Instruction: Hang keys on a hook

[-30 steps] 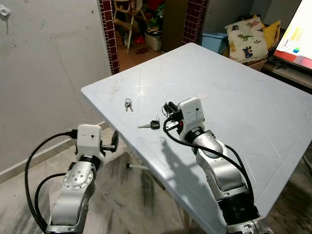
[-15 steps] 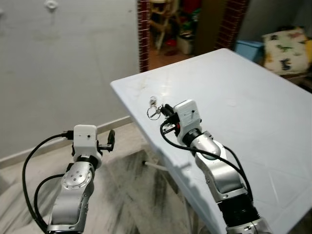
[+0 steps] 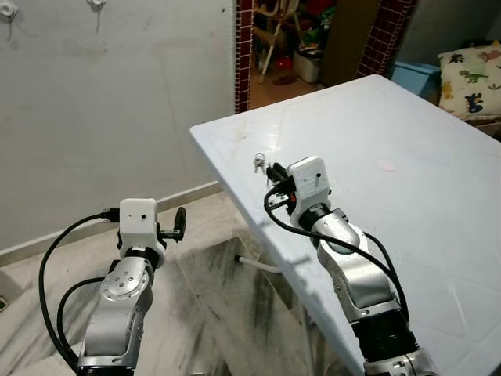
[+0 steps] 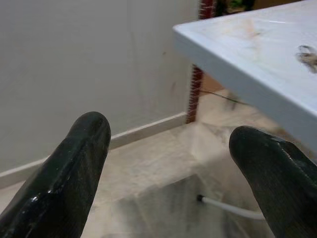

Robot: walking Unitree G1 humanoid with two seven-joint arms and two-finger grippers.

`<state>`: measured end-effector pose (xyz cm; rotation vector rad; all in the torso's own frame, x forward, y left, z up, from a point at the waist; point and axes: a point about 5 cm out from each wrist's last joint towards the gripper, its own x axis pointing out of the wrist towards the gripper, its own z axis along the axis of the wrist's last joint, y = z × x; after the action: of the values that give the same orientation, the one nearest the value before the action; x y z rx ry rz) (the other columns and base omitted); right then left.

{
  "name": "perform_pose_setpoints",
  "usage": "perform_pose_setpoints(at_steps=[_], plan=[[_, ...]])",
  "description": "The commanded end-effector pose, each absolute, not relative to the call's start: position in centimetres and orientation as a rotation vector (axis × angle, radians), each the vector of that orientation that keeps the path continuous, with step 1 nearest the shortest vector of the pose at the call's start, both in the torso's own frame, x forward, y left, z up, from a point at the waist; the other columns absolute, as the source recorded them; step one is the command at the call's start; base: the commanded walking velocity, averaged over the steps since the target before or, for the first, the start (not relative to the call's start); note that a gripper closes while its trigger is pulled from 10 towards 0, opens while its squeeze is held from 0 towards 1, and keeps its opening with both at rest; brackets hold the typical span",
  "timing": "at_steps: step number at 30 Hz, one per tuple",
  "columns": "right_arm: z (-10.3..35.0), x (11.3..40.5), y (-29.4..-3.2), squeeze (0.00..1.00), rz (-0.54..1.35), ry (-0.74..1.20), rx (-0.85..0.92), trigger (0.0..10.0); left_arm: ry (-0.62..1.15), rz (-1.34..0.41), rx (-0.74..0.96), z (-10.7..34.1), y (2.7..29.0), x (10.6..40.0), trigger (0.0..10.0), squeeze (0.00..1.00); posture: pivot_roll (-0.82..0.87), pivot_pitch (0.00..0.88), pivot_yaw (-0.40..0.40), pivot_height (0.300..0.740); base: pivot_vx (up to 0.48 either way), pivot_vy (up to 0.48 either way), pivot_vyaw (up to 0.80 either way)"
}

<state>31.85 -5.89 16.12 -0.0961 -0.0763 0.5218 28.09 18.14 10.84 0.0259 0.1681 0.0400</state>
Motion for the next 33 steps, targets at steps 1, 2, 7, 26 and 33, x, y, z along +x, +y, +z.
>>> perform_pose_setpoints(at_steps=[1, 2, 7, 26, 33], plan=[[16.5, 32.0, -6.6, 0.0, 0.501, -0.092, -0.086, 10.0, 0.178, 0.025, 0.014, 10.7, 17.7, 28.2, 10.0, 0.0, 0.07, 0.0, -0.025, 0.74, 0.0, 0.48, 0.0], [16.5, 32.0, -6.6, 0.0, 0.501, -0.092, -0.086, 10.0, 0.178, 0.025, 0.014, 10.7, 17.7, 28.2, 10.0, 0.0, 0.07, 0.0, -0.025, 0.74, 0.0, 0.48, 0.0], [16.6, 32.3, -6.9, 0.0, 0.442, -0.102, -0.084, 10.0, 0.177, 0.017, 0.023, 10.8, 17.8, 28.4, 10.0, 0.0, 0.07, 0.0, -0.019, 0.74, 0.0, 0.48, 0.0], [15.5, 33.0, -9.8, 0.0, 0.237, -0.051, -0.055, 10.0, 0.171, 0.054, 0.064, 11.3, 19.5, 28.7, 10.0, 0.0, 0.08, 0.0, -0.011, 0.74, 0.0, 0.48, 0.0], [14.9, 32.7, -11.1, 0.0, 0.22, -0.061, -0.09, 10.0, 0.14, 0.086, 0.09, 11.6, 20.8, 28.6, 10.0, 0.0, 0.08, 0.0, -0.013, 0.74, 0.0, 0.396, 0.0]])
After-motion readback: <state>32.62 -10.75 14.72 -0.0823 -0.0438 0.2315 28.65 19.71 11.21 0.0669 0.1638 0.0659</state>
